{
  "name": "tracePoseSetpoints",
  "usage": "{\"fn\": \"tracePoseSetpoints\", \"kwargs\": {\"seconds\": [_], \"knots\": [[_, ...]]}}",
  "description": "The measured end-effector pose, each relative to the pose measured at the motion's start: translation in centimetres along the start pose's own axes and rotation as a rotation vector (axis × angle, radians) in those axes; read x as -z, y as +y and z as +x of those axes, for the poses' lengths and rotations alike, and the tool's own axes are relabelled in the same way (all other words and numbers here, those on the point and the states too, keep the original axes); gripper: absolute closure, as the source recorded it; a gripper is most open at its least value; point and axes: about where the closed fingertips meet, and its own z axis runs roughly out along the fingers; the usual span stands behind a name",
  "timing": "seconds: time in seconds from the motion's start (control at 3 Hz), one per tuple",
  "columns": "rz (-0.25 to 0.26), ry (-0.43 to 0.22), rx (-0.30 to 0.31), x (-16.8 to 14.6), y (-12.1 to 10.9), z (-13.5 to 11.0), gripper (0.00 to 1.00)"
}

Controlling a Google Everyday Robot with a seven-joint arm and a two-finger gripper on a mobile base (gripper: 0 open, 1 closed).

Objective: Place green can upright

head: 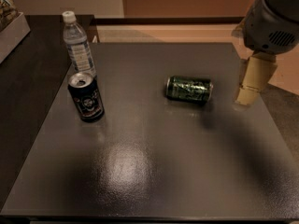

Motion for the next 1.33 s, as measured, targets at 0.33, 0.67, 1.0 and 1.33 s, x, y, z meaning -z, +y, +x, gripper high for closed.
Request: {"fn": "tracePoseSetpoints", "kwargs": {"seconds": [0.33,0.67,1.0,1.33], "knots": [[-0.014,0.012,0.016,-1.7,-2.0,-1.9,0.0],[-0.05,0.028,0.03,-4.0,-3.3,-3.5,0.0],[-0.088,0.051,0.03,-6.5,-3.9,-4.8,0.0],[-0.121,0.066,0.028,-8.9,-3.7,-5.7,0.0]]}}
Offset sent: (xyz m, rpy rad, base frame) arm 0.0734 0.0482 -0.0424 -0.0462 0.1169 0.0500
